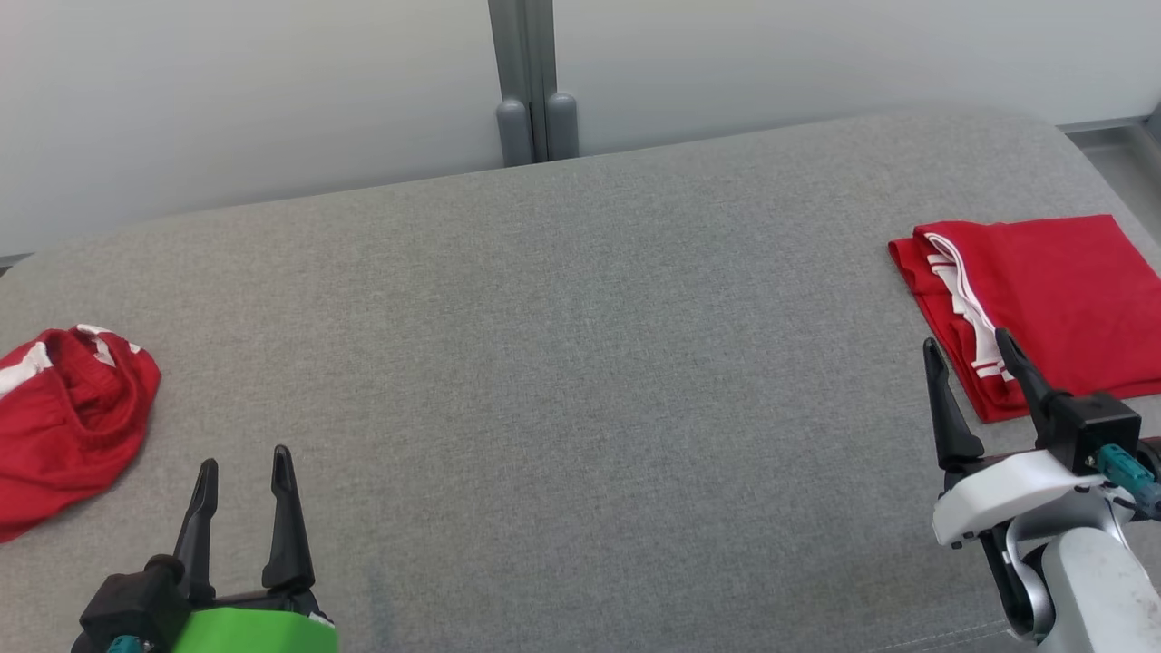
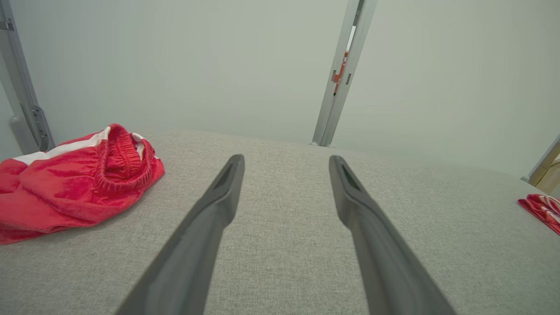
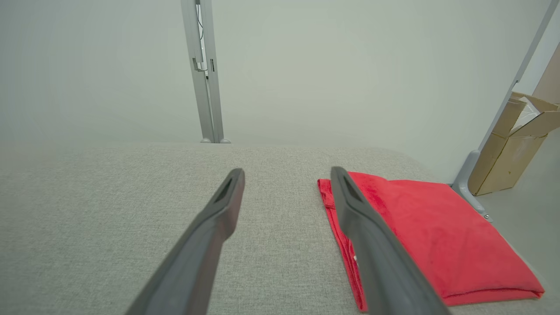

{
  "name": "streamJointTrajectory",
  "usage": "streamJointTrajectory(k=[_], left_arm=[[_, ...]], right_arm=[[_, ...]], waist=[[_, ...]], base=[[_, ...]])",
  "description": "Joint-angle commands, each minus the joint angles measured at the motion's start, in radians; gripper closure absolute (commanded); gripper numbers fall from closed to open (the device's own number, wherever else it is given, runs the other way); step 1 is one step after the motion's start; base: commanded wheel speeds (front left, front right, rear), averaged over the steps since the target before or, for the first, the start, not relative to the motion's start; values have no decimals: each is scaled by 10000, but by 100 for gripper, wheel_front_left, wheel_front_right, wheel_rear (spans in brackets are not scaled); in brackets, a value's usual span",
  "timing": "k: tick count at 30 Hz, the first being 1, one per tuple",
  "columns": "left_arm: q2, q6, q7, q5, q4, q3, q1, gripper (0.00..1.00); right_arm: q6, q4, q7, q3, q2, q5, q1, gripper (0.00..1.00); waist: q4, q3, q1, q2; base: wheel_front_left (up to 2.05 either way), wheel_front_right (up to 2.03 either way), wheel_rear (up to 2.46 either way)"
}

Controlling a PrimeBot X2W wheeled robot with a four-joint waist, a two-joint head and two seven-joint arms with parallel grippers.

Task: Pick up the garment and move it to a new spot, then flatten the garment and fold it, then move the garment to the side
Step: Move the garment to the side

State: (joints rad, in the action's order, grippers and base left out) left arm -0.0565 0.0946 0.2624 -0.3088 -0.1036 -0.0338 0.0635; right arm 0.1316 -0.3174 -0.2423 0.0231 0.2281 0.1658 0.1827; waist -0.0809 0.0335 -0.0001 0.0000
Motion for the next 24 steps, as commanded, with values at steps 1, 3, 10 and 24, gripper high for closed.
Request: streamJointTrajectory(k=[1, 3, 10, 24], left_arm=[[3, 27, 25, -26, -24, -76, 199, 0], [17, 33, 25, 17, -35, -104, 244, 0], [47, 33, 26, 25, -97, -197, 432, 0], [58, -46, 27, -55, -141, -116, 543, 0]], right_arm=[[-19, 314, 117, -109, -131, -125, -329, 0], [-19, 668, 251, -195, -290, -215, -593, 0], [-19, 1591, 772, -75, -570, -399, -1247, 0], [-19, 2054, 985, -388, -745, -469, -1575, 0]], waist=[[192, -293, 1, 0], [221, -318, 1, 0], [269, -435, 1, 0], [458, -469, 1, 0]], base=[[0, 0, 0], [0, 0, 0], [0, 0, 0], [0, 0, 0]])
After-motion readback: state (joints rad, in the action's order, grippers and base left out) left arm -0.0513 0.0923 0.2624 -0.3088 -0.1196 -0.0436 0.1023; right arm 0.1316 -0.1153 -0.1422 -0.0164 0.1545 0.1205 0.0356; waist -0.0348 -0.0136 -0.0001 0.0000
